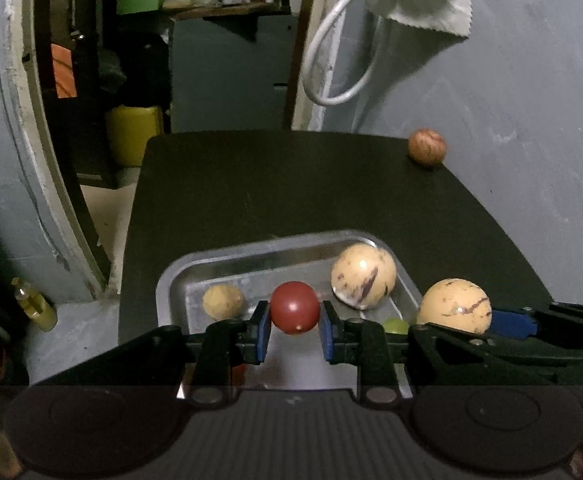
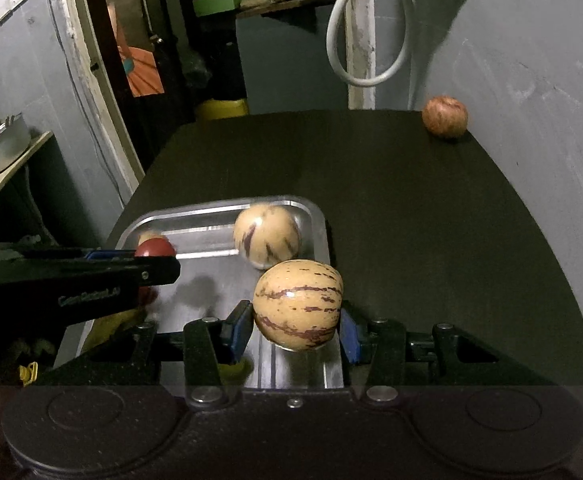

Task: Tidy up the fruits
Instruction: 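Carry the tomato and striped melon over the tray with both tools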

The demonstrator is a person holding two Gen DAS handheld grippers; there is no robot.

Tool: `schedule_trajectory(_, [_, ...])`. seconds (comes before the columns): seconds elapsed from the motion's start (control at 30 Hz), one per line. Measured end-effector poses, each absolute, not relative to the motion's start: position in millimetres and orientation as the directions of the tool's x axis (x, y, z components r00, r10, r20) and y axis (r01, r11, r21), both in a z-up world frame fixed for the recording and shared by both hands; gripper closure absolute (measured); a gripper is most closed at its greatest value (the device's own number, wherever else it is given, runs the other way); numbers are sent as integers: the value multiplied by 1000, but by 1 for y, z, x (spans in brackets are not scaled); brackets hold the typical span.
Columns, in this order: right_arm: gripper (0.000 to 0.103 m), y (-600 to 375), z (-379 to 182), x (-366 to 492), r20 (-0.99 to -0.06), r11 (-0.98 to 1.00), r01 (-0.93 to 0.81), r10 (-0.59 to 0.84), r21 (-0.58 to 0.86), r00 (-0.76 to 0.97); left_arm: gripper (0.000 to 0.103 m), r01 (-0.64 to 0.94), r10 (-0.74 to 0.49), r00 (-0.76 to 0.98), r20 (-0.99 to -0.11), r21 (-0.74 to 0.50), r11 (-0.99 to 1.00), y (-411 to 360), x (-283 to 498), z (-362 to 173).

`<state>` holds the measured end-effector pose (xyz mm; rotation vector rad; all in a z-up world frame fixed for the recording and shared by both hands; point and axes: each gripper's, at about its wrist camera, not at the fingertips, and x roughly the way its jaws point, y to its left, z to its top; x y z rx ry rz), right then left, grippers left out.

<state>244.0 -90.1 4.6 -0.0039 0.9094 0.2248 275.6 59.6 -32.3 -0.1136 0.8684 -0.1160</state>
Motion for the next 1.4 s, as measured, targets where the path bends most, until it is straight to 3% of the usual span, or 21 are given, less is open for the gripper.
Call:
schedule_trajectory(0.47, [56, -86, 0, 205, -794, 984, -153, 165, 92, 585, 75, 145, -182, 576, -797, -120, 982, 51, 265, -47])
schedule_trajectory(1.4, [55, -81, -7, 196, -801, 984, -162, 158, 77, 578, 74, 151, -178, 524, -833, -115, 982, 48, 264, -61])
